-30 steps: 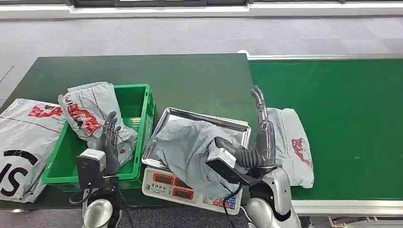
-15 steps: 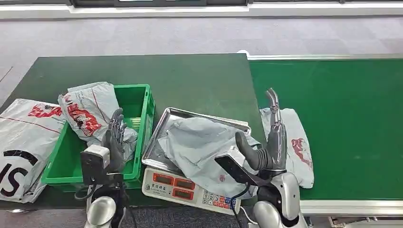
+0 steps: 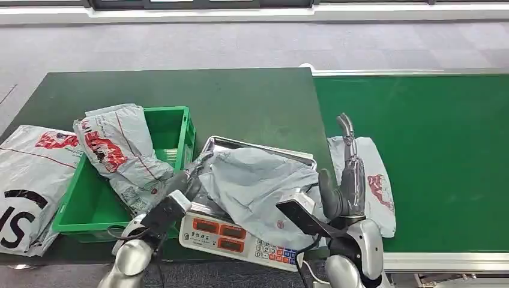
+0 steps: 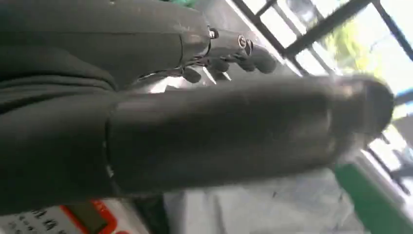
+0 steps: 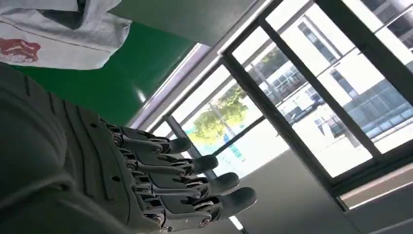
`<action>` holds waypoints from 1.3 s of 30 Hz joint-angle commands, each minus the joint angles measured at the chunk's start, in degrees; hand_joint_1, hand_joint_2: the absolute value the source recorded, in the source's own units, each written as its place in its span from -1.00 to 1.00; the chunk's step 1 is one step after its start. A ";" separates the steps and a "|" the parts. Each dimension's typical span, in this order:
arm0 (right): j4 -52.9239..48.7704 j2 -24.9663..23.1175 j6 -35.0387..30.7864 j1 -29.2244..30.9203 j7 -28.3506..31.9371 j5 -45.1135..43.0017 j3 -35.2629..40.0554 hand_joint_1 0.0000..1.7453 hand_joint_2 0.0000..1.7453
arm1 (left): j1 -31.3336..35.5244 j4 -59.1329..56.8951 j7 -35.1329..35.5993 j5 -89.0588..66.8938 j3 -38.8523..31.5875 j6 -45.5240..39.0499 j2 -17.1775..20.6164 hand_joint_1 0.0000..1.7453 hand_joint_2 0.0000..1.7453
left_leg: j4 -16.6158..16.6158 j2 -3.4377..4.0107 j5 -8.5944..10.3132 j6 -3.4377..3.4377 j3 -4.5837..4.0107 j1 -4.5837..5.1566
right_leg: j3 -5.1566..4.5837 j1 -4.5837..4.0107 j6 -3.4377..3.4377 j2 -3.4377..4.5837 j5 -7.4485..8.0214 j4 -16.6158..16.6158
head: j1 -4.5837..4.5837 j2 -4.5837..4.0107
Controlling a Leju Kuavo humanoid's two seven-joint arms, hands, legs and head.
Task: Moved the parcel from conveyor to table for the left to box.
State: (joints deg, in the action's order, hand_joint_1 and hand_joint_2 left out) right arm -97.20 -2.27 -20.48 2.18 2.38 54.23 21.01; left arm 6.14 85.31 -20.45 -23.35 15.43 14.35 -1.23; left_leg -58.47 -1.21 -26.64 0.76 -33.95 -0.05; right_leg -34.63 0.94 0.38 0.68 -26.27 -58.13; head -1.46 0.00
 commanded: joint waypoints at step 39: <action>3.97 -3.32 -6.00 8.01 7.79 -7.29 -2.64 -1.00 1.00 | 23.89 -32.09 0.06 -0.65 23.41 -16.10 -0.61 1.00 1.00 | 0.06 -0.13 0.24 -0.02 0.13 -0.01 | 0.27 -0.04 -0.02 -0.25 0.17 0.10 | 0.00 0.00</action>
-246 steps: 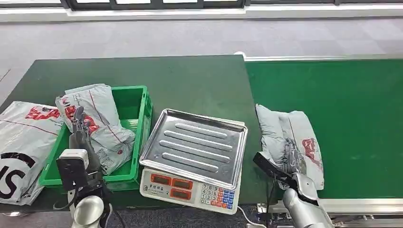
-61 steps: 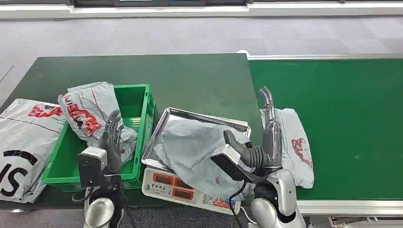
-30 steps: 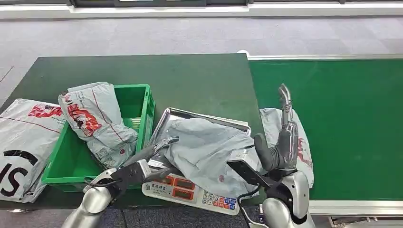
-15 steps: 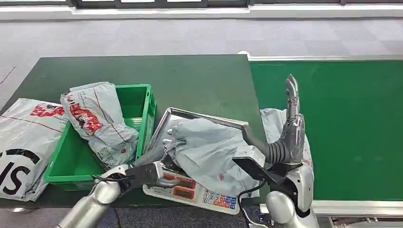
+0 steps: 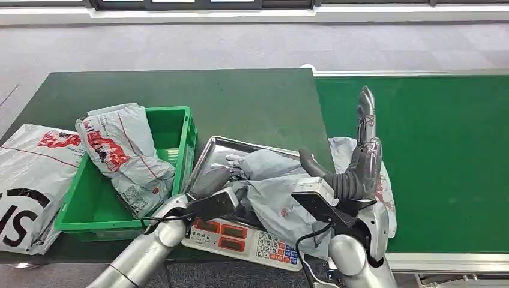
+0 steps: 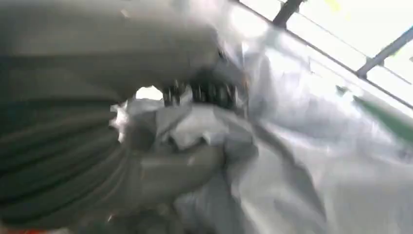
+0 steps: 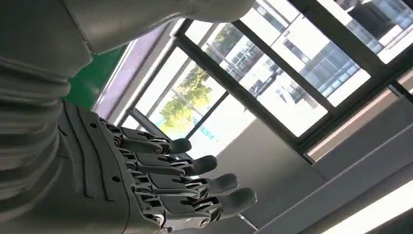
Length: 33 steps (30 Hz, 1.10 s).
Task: Moved the parcel from conveyor to table for the left to box.
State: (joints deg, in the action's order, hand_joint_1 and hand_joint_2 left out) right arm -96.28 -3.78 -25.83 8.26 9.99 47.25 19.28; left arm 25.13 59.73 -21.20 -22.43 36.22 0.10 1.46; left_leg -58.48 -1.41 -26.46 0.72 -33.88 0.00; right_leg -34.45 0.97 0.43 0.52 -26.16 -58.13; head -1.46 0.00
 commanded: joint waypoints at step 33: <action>3.79 -0.24 -5.47 -3.69 4.96 -3.83 -1.30 -1.00 1.00 | 14.90 10.94 6.46 -15.79 -28.30 -20.33 7.14 1.00 1.00 | 0.01 0.18 0.07 0.13 -0.05 -0.23 | -0.07 -0.23 -0.10 0.13 0.07 0.02 | 0.00 0.00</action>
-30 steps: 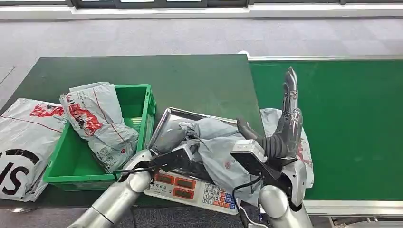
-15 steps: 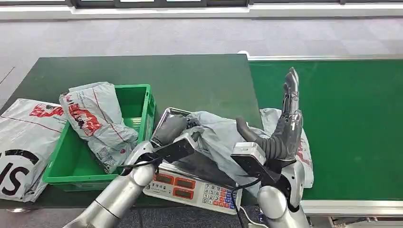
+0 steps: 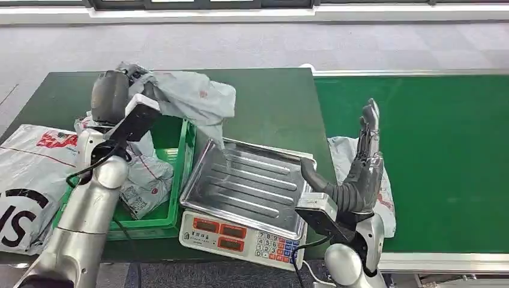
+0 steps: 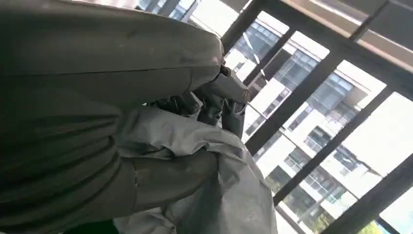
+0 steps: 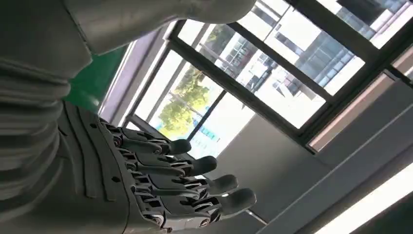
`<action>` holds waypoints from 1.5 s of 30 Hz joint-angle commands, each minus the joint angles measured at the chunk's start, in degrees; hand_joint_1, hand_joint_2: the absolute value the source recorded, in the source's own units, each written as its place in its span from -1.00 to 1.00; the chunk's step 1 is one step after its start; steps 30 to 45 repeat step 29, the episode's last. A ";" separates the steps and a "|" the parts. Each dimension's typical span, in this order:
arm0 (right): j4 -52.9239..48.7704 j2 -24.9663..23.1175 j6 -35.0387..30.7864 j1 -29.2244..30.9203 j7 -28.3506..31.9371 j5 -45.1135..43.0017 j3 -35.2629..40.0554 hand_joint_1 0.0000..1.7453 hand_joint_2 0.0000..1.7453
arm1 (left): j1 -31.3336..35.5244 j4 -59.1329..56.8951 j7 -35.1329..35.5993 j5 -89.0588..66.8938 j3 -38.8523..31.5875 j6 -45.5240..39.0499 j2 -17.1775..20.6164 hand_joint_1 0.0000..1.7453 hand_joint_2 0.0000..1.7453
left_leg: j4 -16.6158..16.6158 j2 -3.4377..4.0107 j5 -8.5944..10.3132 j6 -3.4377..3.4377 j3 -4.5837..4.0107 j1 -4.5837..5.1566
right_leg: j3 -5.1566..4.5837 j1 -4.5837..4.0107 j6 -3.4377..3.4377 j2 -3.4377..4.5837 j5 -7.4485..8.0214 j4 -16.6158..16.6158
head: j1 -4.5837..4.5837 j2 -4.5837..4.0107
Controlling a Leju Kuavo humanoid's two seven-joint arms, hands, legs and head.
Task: Moved the parcel from conveyor to table for the left to box.
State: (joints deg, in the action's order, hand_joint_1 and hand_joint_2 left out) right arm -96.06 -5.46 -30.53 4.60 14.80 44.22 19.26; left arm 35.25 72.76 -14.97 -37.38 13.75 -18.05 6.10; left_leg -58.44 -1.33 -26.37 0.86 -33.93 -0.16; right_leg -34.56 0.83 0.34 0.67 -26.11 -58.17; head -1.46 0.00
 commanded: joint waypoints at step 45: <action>-0.68 1.87 2.39 -2.85 -3.08 1.97 -2.28 -1.00 1.00 | -20.64 -5.60 -4.62 -2.44 -18.08 1.82 1.49 -1.00 1.00 | 0.30 0.27 -0.09 0.09 0.30 0.12 | 0.12 0.10 -0.06 0.17 -0.06 0.15 | 0.00 0.00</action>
